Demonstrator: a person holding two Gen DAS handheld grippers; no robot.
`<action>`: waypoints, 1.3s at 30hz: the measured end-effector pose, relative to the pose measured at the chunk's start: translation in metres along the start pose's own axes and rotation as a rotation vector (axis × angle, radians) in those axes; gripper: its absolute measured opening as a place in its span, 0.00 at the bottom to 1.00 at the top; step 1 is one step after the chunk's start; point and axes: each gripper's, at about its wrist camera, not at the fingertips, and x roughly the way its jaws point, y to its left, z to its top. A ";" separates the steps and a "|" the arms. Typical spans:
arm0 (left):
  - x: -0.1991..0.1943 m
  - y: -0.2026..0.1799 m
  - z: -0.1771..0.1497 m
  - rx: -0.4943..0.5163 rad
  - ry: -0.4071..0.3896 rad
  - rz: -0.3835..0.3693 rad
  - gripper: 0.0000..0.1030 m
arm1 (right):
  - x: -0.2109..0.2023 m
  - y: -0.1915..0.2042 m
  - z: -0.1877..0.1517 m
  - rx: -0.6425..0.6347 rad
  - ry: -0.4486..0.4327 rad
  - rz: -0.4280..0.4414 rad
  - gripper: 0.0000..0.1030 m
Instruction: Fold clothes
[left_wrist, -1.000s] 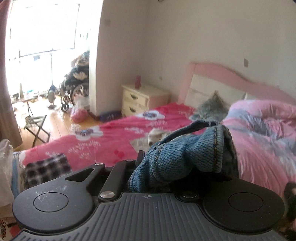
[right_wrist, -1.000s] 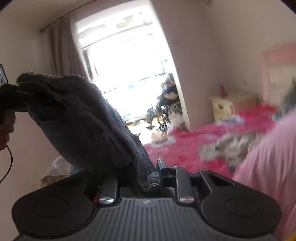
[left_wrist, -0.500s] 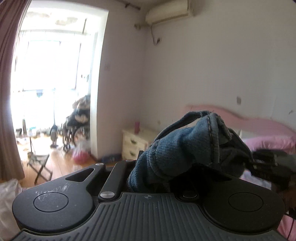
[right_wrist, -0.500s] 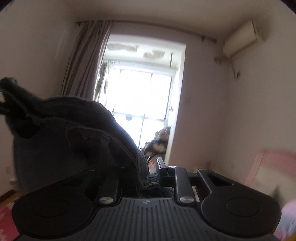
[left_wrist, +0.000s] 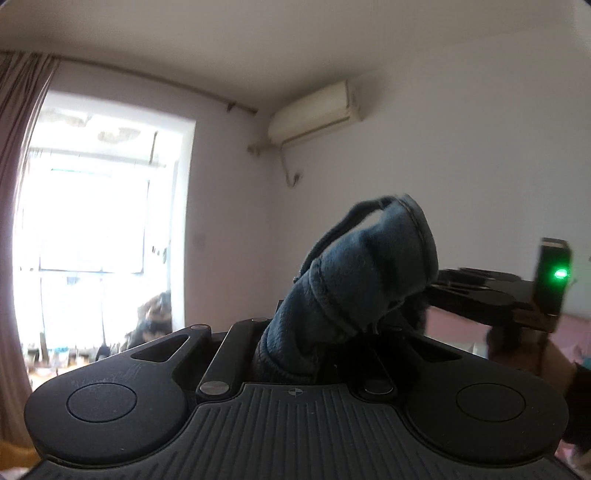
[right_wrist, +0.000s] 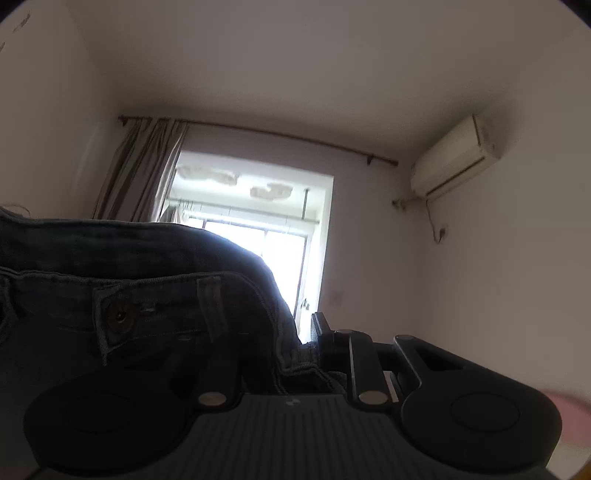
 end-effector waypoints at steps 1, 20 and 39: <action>0.002 -0.004 0.005 0.004 -0.013 -0.006 0.05 | 0.001 -0.002 0.005 -0.003 -0.010 0.003 0.22; -0.083 0.029 -0.071 -0.149 0.100 0.087 0.04 | -0.008 0.146 -0.098 -0.106 0.047 0.361 0.22; -0.332 0.279 -0.437 -0.802 0.507 0.786 0.04 | -0.025 0.663 -0.427 -0.441 0.689 0.881 0.22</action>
